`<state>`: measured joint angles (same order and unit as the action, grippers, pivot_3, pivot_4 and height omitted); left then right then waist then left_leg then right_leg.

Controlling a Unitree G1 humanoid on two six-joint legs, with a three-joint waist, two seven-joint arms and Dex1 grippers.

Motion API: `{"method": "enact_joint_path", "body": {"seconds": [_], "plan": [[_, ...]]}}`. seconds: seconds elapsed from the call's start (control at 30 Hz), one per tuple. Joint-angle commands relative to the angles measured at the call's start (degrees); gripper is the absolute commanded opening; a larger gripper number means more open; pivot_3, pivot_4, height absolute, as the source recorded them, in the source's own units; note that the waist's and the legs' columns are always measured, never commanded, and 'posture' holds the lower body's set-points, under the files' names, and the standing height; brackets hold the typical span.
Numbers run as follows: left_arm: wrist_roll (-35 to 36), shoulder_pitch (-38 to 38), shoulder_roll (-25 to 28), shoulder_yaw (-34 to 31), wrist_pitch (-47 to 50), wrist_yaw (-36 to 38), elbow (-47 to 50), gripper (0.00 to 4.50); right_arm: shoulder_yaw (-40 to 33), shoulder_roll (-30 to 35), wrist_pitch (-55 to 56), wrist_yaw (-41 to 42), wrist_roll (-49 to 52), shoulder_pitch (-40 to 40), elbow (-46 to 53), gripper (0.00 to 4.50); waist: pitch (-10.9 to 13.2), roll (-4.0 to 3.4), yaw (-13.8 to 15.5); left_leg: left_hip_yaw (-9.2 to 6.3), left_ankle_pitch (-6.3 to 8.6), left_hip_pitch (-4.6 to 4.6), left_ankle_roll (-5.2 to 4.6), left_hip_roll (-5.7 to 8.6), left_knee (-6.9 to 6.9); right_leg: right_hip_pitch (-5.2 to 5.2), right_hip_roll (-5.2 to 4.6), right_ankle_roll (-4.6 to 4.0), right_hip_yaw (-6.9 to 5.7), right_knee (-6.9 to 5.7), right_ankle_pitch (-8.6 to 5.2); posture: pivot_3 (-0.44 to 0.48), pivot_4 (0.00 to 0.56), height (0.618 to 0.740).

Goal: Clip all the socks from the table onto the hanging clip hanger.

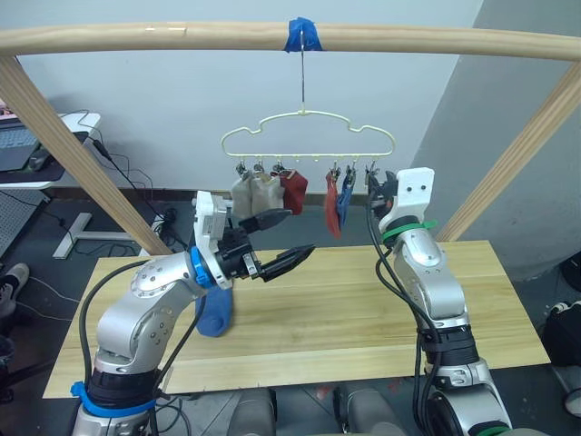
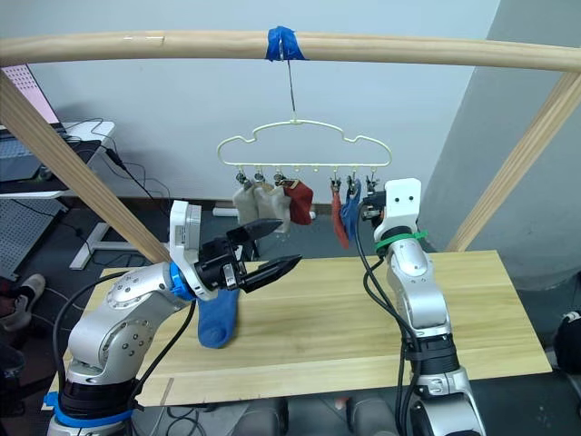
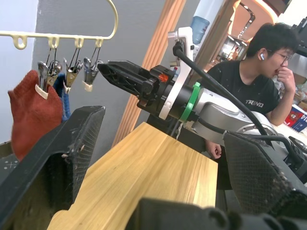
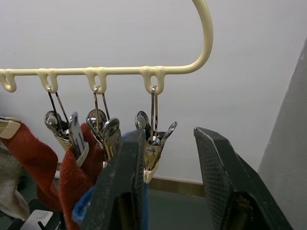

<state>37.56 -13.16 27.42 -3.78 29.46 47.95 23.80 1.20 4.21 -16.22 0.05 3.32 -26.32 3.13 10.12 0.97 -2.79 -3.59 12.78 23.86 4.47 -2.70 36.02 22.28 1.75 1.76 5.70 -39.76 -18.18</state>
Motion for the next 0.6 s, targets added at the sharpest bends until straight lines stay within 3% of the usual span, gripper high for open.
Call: {"method": "enact_joint_path", "body": {"seconds": [0.03, 0.6], "plan": [[-0.17, -0.3, 0.39, 0.01, -1.4, -0.14, 1.18, 4.5, -0.27, -0.13, 0.51, 0.41, -0.37, -1.26, 0.9, 1.68, 0.01, 0.0, 0.04, 0.0, 0.0, 0.0, 0.0, 0.0, 0.0, 0.0, 0.0, 0.0, -0.01, 0.0, 0.0, 0.051, 0.162, 0.74], [-0.66, -0.44, 0.22, 0.29, -1.61, -0.64, 1.42, 4.5, -0.39, -0.3, 0.39, 0.33, -0.76, -2.59, -0.88, 1.68, 0.02, 0.0, 0.09, 0.0, 0.0, -0.01, 0.0, 0.0, 0.01, 0.0, 0.0, 0.0, -0.01, -0.03, 0.0, 0.061, 0.159, 0.74]]}}
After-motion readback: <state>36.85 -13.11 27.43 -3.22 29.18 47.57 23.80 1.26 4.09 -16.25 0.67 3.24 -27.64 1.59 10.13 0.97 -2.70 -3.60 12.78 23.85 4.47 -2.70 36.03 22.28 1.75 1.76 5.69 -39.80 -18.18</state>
